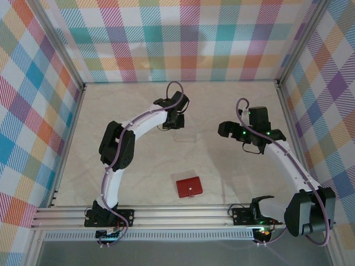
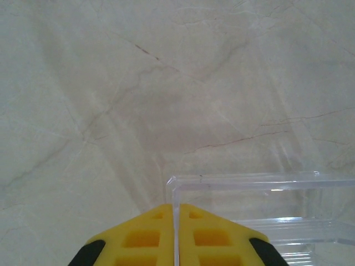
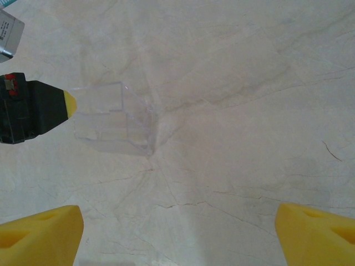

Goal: Take the credit cards out of the card holder

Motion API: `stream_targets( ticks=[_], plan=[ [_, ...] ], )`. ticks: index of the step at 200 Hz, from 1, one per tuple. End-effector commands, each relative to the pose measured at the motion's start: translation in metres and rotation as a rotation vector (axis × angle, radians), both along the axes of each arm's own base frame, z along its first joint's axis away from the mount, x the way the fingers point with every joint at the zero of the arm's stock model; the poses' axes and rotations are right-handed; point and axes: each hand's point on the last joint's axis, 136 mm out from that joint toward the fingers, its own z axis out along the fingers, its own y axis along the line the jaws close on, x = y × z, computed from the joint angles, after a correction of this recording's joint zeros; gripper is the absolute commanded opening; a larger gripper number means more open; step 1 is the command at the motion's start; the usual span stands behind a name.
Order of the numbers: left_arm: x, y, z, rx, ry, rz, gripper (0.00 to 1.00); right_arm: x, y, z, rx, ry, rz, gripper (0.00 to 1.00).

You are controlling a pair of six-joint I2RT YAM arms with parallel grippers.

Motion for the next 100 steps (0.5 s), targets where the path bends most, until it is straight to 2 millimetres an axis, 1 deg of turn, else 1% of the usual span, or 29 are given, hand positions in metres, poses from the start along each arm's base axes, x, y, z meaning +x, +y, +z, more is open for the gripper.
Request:
stream_targets(
  ticks=[1,23,34,59,65,79,100],
  plan=[
    [-0.006,0.004,0.0,0.029,0.02,0.02,0.13,-0.004,0.001,0.015,0.002,-0.029,0.005,0.89],
    [-0.008,0.003,0.007,0.017,0.012,0.015,0.18,-0.005,0.001,0.018,0.004,-0.029,0.006,0.89],
    [-0.009,0.004,0.012,0.013,0.004,0.013,0.19,-0.006,0.001,0.02,0.006,-0.028,0.006,0.89],
    [-0.011,0.004,0.031,-0.008,-0.018,0.005,0.22,-0.011,0.003,0.023,0.006,-0.007,0.009,0.88],
    [-0.012,0.004,0.038,-0.013,-0.028,0.002,0.23,-0.014,0.004,0.023,0.008,0.008,0.011,0.87],
    [-0.019,0.006,0.051,-0.025,-0.039,-0.008,0.24,-0.023,0.013,0.022,0.027,0.04,0.044,0.86],
    [-0.034,0.004,0.068,-0.084,-0.04,-0.044,0.24,-0.045,0.036,0.016,0.041,0.102,0.131,0.85]
  ],
)
